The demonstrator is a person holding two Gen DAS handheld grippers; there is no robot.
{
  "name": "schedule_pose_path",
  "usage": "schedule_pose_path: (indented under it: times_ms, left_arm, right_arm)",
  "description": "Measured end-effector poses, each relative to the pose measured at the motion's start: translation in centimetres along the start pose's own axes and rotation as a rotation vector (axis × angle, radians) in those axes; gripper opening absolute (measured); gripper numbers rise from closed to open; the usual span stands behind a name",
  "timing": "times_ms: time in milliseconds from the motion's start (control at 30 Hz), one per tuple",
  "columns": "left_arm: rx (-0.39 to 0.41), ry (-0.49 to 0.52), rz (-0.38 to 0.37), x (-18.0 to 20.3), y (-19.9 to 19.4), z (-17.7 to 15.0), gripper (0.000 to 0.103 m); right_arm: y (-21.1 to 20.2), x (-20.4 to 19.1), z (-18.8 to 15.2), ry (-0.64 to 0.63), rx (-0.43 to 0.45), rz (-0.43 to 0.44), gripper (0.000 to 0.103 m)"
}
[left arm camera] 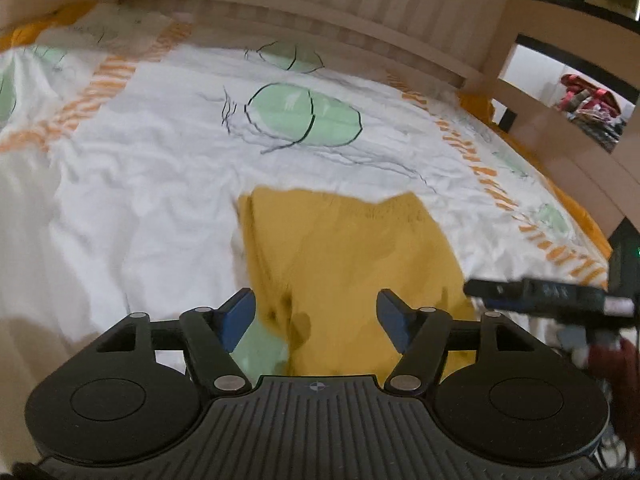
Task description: Fold small clothes
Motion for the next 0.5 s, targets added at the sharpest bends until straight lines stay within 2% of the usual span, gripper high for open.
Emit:
schedule_pose_path:
  times_ms: [67, 200, 333, 433, 500]
  left_arm:
    - [0.003, 0.004, -0.007, 0.3, 1.4, 0.5, 0.065]
    - [-0.002, 0.025, 0.013, 1.0, 5.0, 1.0, 0.065]
    - [0.008, 0.047, 0.09, 0.4, 8.1, 0.5, 0.065]
    - [-0.064, 0.057, 0.156, -1.3, 9.6, -0.7, 0.066]
    - [-0.087, 0.018, 0.153, -2.5, 9.8, -1.8, 0.068]
  right_arm:
    - [-0.1, -0.4, 0.0, -0.027, 0.017, -0.002, 0.091]
    - [-0.2, -0.8, 0.2, -0.069, 0.049, -0.019, 0.096]
    - [-0.1, -0.7, 0.6, -0.063, 0.063, -0.032, 0.098]
    - [0.2, -0.7, 1.3, -0.061, 0.074, -0.045, 0.098]
    - [0.6, -0.9, 1.9, -0.061, 0.086, -0.048, 0.099]
Point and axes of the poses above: each gripper's, at about its wrist camera, not at the fingertips, and y roughly the way its jaws point, x to its right, z to its top, the point moved 2 cm from there along y, roughly the way its jaws point, and after that the axes turned 15 degrees about x, right-handed, at the moved point
